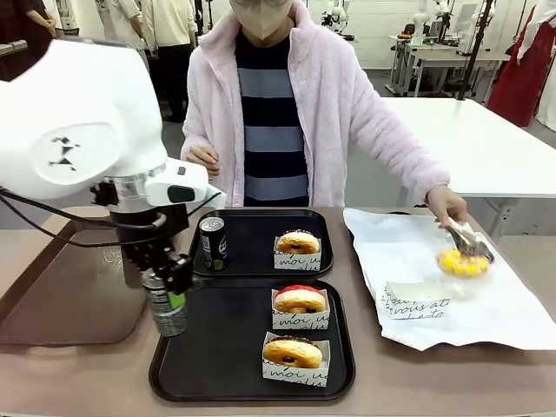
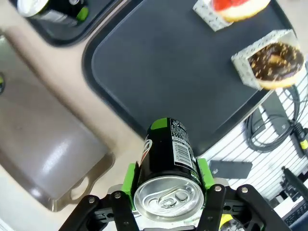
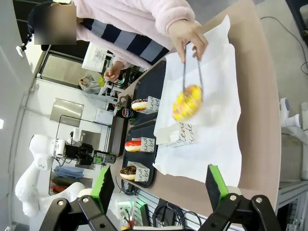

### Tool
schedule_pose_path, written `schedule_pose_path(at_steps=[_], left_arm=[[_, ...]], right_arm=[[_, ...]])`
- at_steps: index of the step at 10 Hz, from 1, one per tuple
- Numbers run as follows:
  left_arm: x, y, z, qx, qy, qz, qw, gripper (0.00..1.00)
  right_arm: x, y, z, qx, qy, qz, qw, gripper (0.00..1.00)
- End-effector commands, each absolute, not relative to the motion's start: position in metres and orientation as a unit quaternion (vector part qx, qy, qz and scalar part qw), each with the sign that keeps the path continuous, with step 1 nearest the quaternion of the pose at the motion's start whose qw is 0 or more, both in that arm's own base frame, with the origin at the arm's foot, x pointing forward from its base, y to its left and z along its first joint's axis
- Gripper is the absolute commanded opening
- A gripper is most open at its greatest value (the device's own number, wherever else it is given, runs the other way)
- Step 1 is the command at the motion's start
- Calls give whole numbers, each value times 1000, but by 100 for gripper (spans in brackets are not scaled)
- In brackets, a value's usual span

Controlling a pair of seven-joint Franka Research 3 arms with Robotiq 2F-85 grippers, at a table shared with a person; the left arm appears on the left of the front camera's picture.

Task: Set up donuts and drinks on trays.
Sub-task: Pick up one Pepsi coke from the Handle tray and place it on the Flat Tray without a Pepsi coke.

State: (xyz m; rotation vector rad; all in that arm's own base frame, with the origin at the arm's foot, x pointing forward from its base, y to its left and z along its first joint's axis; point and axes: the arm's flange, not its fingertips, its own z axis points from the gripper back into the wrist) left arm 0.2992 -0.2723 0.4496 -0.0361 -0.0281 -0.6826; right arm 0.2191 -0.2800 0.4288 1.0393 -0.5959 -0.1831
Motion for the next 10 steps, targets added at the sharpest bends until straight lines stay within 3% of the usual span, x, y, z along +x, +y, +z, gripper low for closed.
schedule_pose_path(at_steps=[1,7,10], left_arm=[[310,-293,448,-52,-32,-319,946,58],[351,-316,384,-34,-2,-285,958,58],[348,-317,384,-35,-4,-295,955,58]], right_arm=[[220,-282,429,494,-292,-80,815,100],[220,-282,429,494,-292,-80,815,100],[220,-282,429,494,-292,-80,815,100]])
